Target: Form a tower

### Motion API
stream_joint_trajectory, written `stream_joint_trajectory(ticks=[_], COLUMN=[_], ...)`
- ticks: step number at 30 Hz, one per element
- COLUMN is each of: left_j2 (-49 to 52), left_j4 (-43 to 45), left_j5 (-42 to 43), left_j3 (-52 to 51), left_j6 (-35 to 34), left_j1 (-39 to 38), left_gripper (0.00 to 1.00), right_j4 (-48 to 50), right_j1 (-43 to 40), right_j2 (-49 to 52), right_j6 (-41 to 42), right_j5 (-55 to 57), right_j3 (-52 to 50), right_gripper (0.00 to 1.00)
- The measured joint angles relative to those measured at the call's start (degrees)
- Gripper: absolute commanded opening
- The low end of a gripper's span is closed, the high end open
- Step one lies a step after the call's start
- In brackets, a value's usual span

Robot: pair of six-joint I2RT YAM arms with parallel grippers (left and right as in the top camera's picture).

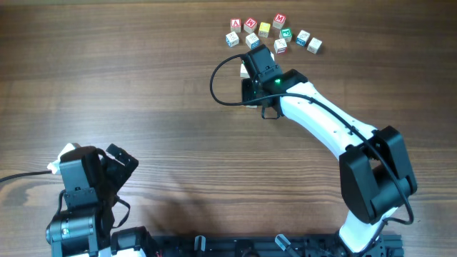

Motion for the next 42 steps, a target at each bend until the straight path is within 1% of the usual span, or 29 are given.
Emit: stream_joint_trajectory(ticks=[3, 6, 7, 8, 9, 22, 24, 30, 33, 35, 41, 42], left_j2=[0.00, 0.00, 0.00, 0.00, 0.00, 0.00, 0.00, 0.00, 0.00, 0.00, 0.00, 0.00], left_j4=[-0.02, -0.02, -0.02, -0.02, -0.02, -0.02, -0.02, 0.00, -0.02, 0.00, -0.02, -0.02], left_j5=[0.00, 0.00, -0.02, 0.00, 0.00, -0.02, 0.00, 0.00, 0.00, 0.00, -0.02, -0.02], left_j3=[0.00, 0.00, 0.00, -0.02, 0.00, 0.00, 0.00, -0.02, 0.00, 0.00, 0.00, 0.00], left_j6=[0.00, 0.02, 0.02, 0.00, 0.02, 0.02, 0.00, 0.00, 0.00, 0.00, 0.00, 0.00], left_j1=[0.00, 0.00, 0.00, 0.00, 0.00, 0.00, 0.00, 0.00, 0.00, 0.00, 0.00, 0.00], left_gripper=[1.00, 1.00, 1.00, 1.00, 1.00, 1.00, 1.00, 1.00, 1.00, 1.00, 1.00, 1.00], right_j4=[0.00, 0.00, 0.00, 0.02, 0.00, 0.87, 0.87, 0.94, 1.07, 1.07, 1.55, 1.57], right_j1=[0.00, 0.00, 0.00, 0.00, 0.00, 0.00, 0.00, 0.00, 0.00, 0.00, 0.26, 0.28], right_j2=[0.00, 0.00, 0.00, 0.00, 0.00, 1.51, 2.14, 5.11, 5.11, 5.14, 5.14, 5.14], right_j6=[-0.26, -0.48, -0.61, -0.81, -0.81, -1.07, -1.07, -1.09, -1.11, -1.09, -1.07, -1.07], right_j5=[0.00, 0.00, 0.00, 0.00, 0.02, 0.02, 0.02, 0.04, 0.04, 0.04, 0.17, 0.20], right_j3=[0.00, 0.00, 0.00, 0.00, 0.00, 0.00, 0.00, -0.02, 0.00, 0.00, 0.00, -0.02], right_gripper=[0.43, 0.51, 0.64, 0.83, 0.99, 0.99, 0.96, 0.71, 0.64, 0.61, 0.45, 0.43])
